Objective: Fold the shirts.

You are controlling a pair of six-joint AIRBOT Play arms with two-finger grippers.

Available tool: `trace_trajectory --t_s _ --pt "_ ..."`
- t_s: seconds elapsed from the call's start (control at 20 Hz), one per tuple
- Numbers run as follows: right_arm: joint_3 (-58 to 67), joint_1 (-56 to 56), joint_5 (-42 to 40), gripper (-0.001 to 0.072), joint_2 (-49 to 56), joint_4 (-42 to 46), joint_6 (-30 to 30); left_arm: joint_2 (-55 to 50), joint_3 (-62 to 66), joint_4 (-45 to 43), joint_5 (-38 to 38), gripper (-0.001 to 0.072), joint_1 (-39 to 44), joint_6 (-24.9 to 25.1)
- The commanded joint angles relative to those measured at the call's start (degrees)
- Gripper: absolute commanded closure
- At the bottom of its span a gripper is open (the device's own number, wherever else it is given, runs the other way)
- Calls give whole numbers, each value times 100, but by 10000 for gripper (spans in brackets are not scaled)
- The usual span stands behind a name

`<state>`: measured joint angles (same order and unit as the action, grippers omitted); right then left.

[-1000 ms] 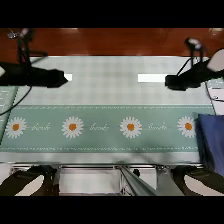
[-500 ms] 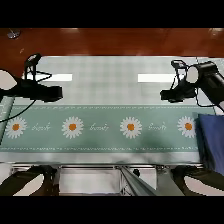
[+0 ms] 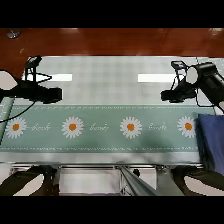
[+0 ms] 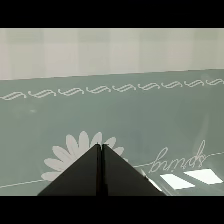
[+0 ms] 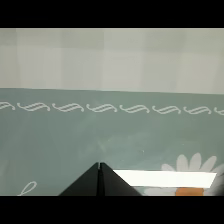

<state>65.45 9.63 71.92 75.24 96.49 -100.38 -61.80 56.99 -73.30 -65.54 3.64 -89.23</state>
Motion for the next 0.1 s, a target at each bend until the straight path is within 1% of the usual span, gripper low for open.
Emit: trace_trajectory --t_s 0.0,0.05 --pt "-4 7 4 681 4 2 -7 -4 -4 0 -7 684 -4 -2" --pt "-4 7 4 681 4 2 -7 -4 -4 0 -7 684 -4 -2"
